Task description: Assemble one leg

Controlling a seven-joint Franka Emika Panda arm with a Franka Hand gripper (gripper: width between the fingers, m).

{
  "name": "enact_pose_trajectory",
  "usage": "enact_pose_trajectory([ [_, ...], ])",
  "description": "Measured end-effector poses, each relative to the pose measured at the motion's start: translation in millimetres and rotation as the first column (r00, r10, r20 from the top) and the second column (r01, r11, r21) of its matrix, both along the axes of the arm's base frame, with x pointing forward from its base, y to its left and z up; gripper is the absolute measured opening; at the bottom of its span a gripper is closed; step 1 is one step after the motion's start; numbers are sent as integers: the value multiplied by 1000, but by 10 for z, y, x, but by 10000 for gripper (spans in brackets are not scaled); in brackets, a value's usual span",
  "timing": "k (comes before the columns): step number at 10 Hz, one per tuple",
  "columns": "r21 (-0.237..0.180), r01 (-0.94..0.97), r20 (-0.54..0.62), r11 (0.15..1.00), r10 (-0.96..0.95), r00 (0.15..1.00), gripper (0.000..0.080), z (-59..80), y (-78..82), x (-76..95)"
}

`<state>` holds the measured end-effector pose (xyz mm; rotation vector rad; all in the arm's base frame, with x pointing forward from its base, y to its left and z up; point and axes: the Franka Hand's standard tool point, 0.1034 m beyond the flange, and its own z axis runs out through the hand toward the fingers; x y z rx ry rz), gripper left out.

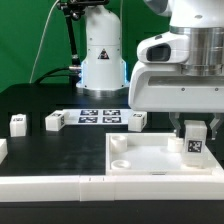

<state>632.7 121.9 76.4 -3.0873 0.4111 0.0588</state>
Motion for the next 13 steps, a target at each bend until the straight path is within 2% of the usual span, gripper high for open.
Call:
enact_pose_trajectory([
  [2, 0, 292, -7, 956, -292, 956, 291, -5, -12, 4],
  [3, 6, 455, -12, 890, -455, 890, 291, -9, -25, 1],
  [7, -8, 724, -25, 690, -724, 690, 291, -11, -32, 1],
  [8, -9, 735, -26, 678, -735, 678, 347, -15, -27, -1],
  [9, -9, 729, -26, 684, -729, 684, 494, -20, -23, -4],
  [10, -9, 723, -26, 690, -723, 690, 494, -21, -21, -5],
  [11, -6, 689, -25, 725, -689, 725, 614, -24, -22, -6],
  [12, -4, 654, -24, 756, -654, 756, 614, -26, -24, -3],
  [13, 2, 560, -19, 829, -559, 829, 642, -27, -20, -4],
])
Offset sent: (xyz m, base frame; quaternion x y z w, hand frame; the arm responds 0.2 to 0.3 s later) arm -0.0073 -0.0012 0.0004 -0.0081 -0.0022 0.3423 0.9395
